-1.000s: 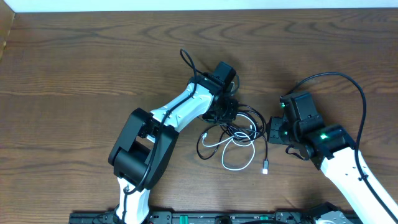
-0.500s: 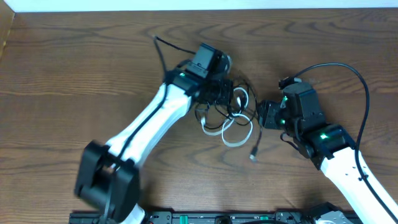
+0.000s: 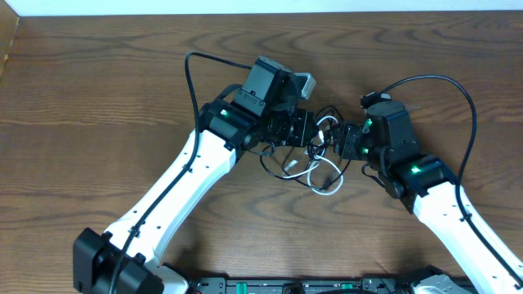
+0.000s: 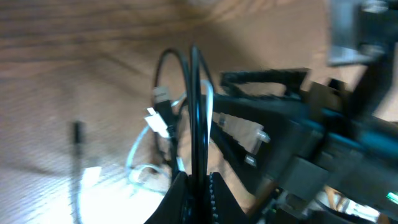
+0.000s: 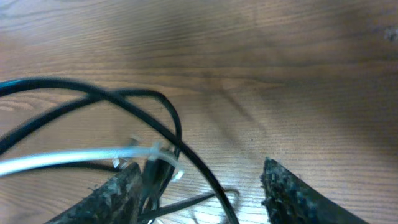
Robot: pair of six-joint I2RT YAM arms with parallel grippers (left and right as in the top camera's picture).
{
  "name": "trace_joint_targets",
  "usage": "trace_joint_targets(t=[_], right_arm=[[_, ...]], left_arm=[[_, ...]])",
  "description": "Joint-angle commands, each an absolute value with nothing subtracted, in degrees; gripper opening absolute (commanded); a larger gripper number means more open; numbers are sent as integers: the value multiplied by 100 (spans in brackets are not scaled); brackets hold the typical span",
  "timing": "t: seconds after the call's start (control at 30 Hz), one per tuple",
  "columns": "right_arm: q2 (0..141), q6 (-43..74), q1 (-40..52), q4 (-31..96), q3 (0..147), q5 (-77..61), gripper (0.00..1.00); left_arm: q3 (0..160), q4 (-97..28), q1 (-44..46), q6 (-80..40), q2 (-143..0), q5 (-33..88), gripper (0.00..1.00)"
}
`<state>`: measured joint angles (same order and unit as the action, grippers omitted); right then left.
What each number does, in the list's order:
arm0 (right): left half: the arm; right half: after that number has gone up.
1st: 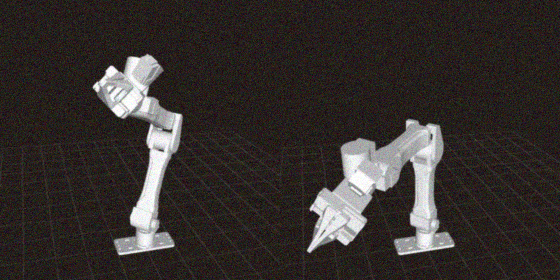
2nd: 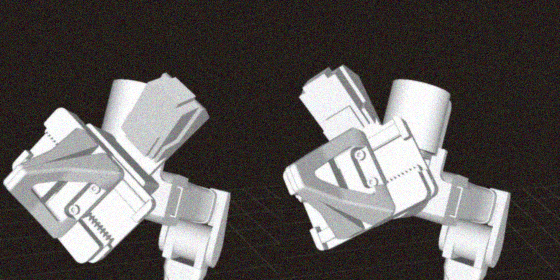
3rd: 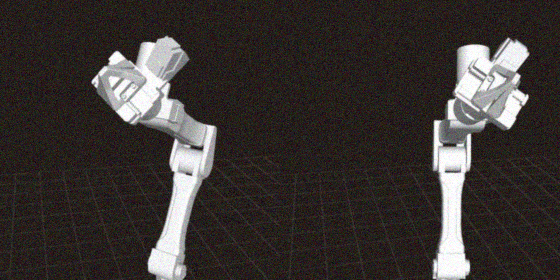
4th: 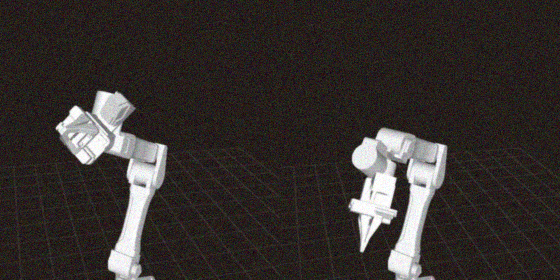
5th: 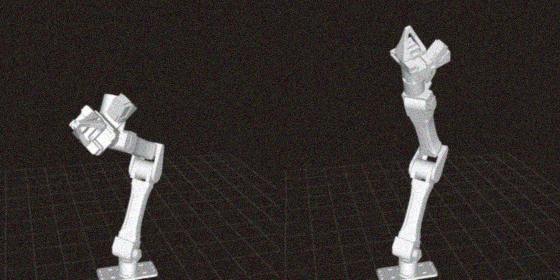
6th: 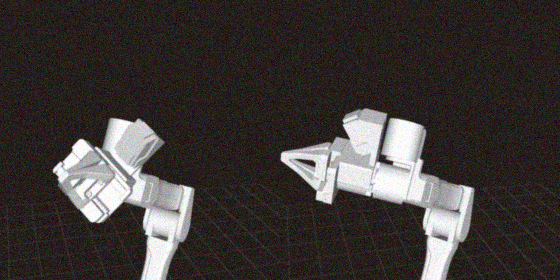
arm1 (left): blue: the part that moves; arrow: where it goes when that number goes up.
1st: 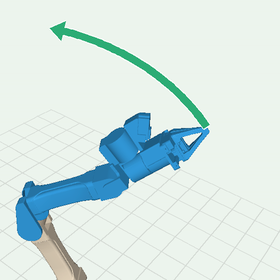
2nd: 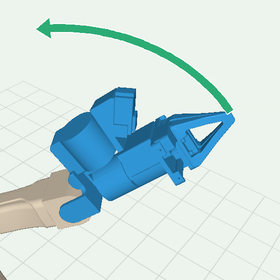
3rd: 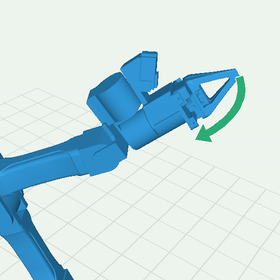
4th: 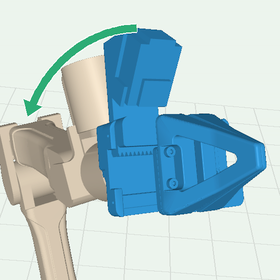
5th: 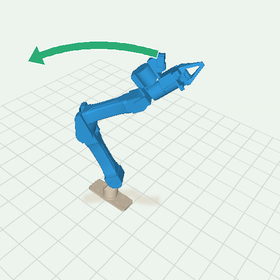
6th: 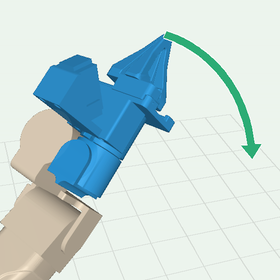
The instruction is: Untangle cables
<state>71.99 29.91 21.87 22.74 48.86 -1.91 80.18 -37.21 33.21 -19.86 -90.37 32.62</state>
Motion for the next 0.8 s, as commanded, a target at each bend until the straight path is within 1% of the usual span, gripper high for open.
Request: trace_joint_targets(t=[0.0, 0.07, 0.13, 0.17, 0.23, 0.3, 0.47, 0.57, 0.6, 0.67, 0.73, 0.77], right_arm=[[7397, 3041, 2182, 2248, 4930, -16, 53], [7529, 3140, 2178, 2252, 4930, 187, 52], [7706, 3459, 2171, 2222, 4930, 307, 56], [7771, 3544, 2171, 2185, 4930, 266, 56], [7843, 3566, 2174, 2108, 4930, -82, 56], [7867, 3492, 2174, 2069, 4930, -537, 61], [7865, 2932, 2174, 2104, 4930, -1492, 65], [7859, 2729, 2171, 2265, 4930, -1579, 62], [7859, 2620, 2171, 2362, 4930, -1581, 61], [7843, 2364, 2174, 2506, 4930, -1658, 64], [7806, 1933, 2174, 2624, 4930, -1944, 67], [7767, 1645, 2174, 2674, 4930, -2191, 67]], left_arm=[[8121, -3752, 3330, -1914, -8901, 3857, 7], [8121, -3874, 3330, -1909, -8901, 3857, 8], [8121, -4066, 3328, -1879, -8901, 3852, 7], [8121, -4152, 3330, -1791, -8901, 3848, 7], [8119, -4283, 3330, -1708, -8901, 3765, 8], [8119, -4346, 3330, -1691, -8903, 3621, 8], [8119, -4340, 3330, -1564, -8903, 3487, 8], [8119, -4346, 3310, -1507, -8903, 3310, 7], [8119, -4355, 3284, -1463, -8903, 3181, 7], [8119, -4451, 3238, -1459, -8903, 2687, 7], [8119, -4602, 3186, -1463, -8903, 2064, 7], [8119, -4648, 3162, -1463, -8903, 1959, 7]])
